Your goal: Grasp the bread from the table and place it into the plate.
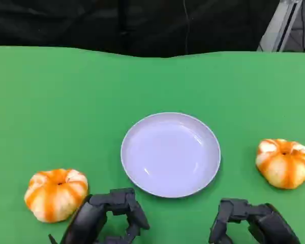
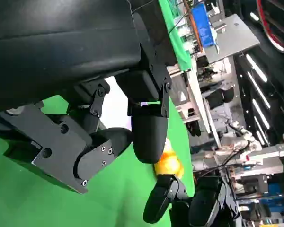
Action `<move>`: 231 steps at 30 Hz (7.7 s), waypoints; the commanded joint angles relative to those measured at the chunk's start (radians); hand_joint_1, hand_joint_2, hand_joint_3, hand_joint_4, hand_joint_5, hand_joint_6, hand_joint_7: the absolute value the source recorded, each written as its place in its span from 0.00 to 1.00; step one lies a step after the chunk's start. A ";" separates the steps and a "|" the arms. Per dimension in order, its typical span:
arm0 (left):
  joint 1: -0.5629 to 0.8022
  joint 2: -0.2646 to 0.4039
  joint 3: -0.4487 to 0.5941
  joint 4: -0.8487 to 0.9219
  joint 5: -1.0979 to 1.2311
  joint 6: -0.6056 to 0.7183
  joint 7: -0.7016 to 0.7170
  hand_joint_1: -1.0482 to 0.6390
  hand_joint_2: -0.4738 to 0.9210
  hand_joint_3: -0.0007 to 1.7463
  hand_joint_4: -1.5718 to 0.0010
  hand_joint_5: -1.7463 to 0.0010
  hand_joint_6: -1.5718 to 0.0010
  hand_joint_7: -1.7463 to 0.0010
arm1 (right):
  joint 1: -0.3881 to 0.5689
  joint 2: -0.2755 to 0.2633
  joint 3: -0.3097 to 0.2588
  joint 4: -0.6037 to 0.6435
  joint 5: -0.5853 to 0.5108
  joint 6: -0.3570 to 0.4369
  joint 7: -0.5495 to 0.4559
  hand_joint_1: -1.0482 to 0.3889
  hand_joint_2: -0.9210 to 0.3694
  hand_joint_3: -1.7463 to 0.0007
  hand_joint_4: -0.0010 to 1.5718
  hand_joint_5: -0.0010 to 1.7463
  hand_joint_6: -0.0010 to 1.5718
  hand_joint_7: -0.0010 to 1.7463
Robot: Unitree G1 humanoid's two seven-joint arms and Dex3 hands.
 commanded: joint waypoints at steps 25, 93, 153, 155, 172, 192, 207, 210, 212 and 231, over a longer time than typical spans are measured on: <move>0.042 0.004 0.017 -0.110 -0.074 0.104 0.001 0.51 0.91 0.18 0.38 0.97 0.43 0.99 | -0.006 -0.013 -0.011 0.014 0.015 -0.019 0.001 0.55 0.23 0.48 0.51 0.89 0.50 0.76; 0.075 0.478 0.012 -0.458 0.754 0.748 0.481 0.00 1.00 0.13 0.55 0.97 0.60 0.99 | 0.009 -0.023 -0.011 -0.009 0.009 -0.011 -0.003 0.56 0.23 0.47 0.51 0.89 0.50 0.76; 0.040 0.502 -0.090 -0.643 0.682 0.702 0.666 0.57 0.94 0.00 0.66 0.00 0.64 0.12 | 0.004 -0.010 -0.007 -0.006 -0.003 -0.005 -0.019 0.56 0.24 0.47 0.51 0.89 0.49 0.76; 0.043 0.497 -0.089 -0.700 0.690 0.704 0.662 0.58 0.94 0.00 0.66 0.00 0.63 0.13 | 0.003 -0.010 -0.007 -0.006 -0.005 -0.005 -0.019 0.56 0.24 0.47 0.51 0.89 0.50 0.76; -0.113 0.383 -0.158 -0.690 0.671 0.618 0.607 0.60 0.91 0.00 0.68 0.00 0.63 0.14 | -0.012 0.003 -0.002 0.018 -0.011 -0.014 -0.025 0.54 0.23 0.48 0.51 0.88 0.50 0.77; -0.355 0.232 -0.270 -0.318 0.679 0.562 0.609 0.60 0.92 0.00 0.68 0.00 0.64 0.15 | -0.016 0.005 -0.002 0.027 -0.022 -0.021 -0.039 0.54 0.23 0.47 0.52 0.89 0.50 0.76; -0.565 0.120 -0.368 0.091 0.698 0.484 0.655 0.58 0.91 0.00 0.67 0.03 0.58 0.23 | -0.012 0.004 0.001 0.021 -0.027 -0.015 -0.039 0.53 0.23 0.48 0.51 0.88 0.50 0.76; -0.604 0.109 -0.385 0.143 0.699 0.483 0.645 0.57 0.91 0.00 0.65 0.06 0.56 0.27 | -0.010 0.007 0.004 0.023 -0.028 -0.019 -0.039 0.54 0.23 0.48 0.51 0.88 0.50 0.76; -0.633 0.097 -0.396 0.184 0.697 0.484 0.638 0.58 0.90 0.00 0.66 0.05 0.56 0.25 | -0.008 0.011 0.008 0.027 -0.021 -0.024 -0.035 0.54 0.23 0.48 0.51 0.88 0.50 0.76; -0.720 0.065 -0.430 0.335 0.673 0.554 0.529 0.48 0.92 0.00 0.57 0.47 0.35 0.90 | -0.001 0.014 0.010 0.013 -0.039 -0.019 -0.050 0.54 0.21 0.50 0.51 0.87 0.50 0.75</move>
